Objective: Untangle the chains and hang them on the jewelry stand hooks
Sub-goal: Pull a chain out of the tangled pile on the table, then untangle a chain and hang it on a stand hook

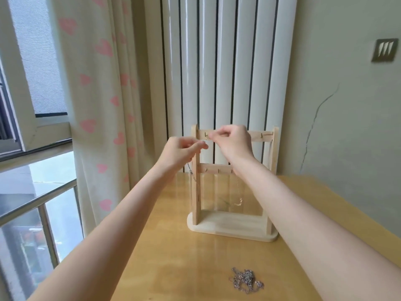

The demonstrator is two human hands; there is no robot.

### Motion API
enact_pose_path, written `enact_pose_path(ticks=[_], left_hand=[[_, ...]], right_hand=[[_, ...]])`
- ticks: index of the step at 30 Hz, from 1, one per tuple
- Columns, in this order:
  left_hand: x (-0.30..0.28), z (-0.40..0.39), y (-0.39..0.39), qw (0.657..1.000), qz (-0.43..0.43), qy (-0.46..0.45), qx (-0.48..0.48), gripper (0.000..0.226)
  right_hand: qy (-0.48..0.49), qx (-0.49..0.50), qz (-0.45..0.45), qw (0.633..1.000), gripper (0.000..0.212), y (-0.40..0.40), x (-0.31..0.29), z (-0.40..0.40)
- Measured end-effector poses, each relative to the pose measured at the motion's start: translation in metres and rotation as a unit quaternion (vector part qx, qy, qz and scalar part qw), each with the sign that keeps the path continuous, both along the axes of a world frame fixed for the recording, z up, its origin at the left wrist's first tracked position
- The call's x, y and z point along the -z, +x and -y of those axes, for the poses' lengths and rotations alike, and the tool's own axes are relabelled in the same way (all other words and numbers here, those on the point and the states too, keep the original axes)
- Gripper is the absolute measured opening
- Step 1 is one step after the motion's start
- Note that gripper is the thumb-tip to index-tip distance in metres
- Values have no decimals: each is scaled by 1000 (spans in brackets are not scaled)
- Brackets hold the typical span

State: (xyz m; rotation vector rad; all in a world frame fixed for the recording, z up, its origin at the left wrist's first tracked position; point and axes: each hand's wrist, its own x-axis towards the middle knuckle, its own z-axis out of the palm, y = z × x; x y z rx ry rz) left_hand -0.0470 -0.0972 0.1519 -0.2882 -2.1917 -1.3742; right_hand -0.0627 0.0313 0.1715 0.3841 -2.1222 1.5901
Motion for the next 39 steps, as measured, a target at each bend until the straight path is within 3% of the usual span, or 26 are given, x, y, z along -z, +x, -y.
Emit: enact_pose_path(ticks=[4,9,13,16,19,22,29,34,39], left_hand=[[-3,1,-16,995,-62,12,-81,22],[-5,-3,-32,989,-68,5,-129,25],[-1,-5,-39,987,-51,-8,-154,25],[7,-7,-39,986,-32,-43,-159,26],[15,-6,-38,984,-16,-71,-160,27],[19,-6,-35,985,-14,-83,-148,22],[35,-4,-20,980,14,-137,-145,14],[56,-10,11,968,25,-182,-172,18],[106,-43,43,975,34,-216,-44,15]], right_hand=[[75,65,-73,992,11,-14,-13,15],[171,157,-111,966,19,-28,-20,23],[284,191,-157,926,17,-30,-21,26],[398,197,-197,874,14,-27,-12,23],[441,177,-226,850,13,-24,2,15],[431,148,-214,864,20,-24,15,9],[323,62,-82,941,16,-15,25,-3],[261,-3,-18,965,16,16,54,-29],[244,-33,72,967,19,52,131,-71]])
